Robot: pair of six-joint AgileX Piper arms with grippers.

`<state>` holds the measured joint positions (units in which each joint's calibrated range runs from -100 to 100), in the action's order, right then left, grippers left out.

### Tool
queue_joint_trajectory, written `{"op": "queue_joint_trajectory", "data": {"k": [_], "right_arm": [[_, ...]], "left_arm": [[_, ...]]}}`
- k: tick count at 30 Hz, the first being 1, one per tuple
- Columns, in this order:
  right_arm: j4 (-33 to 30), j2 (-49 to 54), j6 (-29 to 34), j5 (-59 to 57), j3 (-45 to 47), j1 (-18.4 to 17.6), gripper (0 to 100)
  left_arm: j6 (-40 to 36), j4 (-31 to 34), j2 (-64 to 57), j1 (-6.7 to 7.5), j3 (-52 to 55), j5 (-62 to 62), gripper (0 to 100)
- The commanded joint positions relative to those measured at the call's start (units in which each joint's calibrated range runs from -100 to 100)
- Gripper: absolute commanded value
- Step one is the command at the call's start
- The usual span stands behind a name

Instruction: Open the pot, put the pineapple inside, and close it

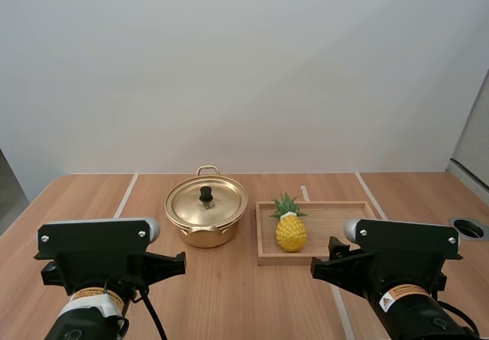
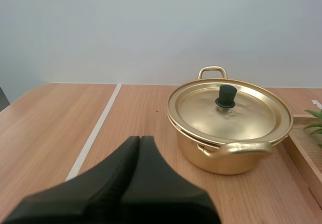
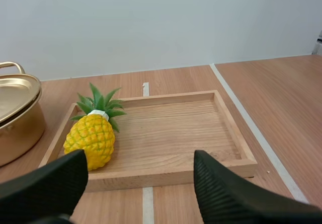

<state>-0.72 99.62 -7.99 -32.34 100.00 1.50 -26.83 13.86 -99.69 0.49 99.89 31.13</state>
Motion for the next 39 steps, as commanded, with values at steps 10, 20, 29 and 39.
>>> {"op": "queue_joint_trajectory", "data": {"k": [10,20,29,39], "right_arm": [[-0.6,0.4,0.1,0.8,0.0,0.2,100],[-2.3,0.4,0.1,1.1,0.0,0.4,100],[-2.3,0.4,0.1,1.1,0.0,0.6,100],[-2.3,0.4,0.1,1.1,0.0,0.9,100]], "left_arm": [[-1.8,2.0,-0.3,-0.13,0.1,0.3,2],[-2.7,8.7,-0.3,-0.13,0.1,1.7,2],[-15.1,11.4,-0.3,-0.13,-0.9,5.8,15],[-19.5,17.3,-0.3,-0.13,-10.0,12.7,100]]}}
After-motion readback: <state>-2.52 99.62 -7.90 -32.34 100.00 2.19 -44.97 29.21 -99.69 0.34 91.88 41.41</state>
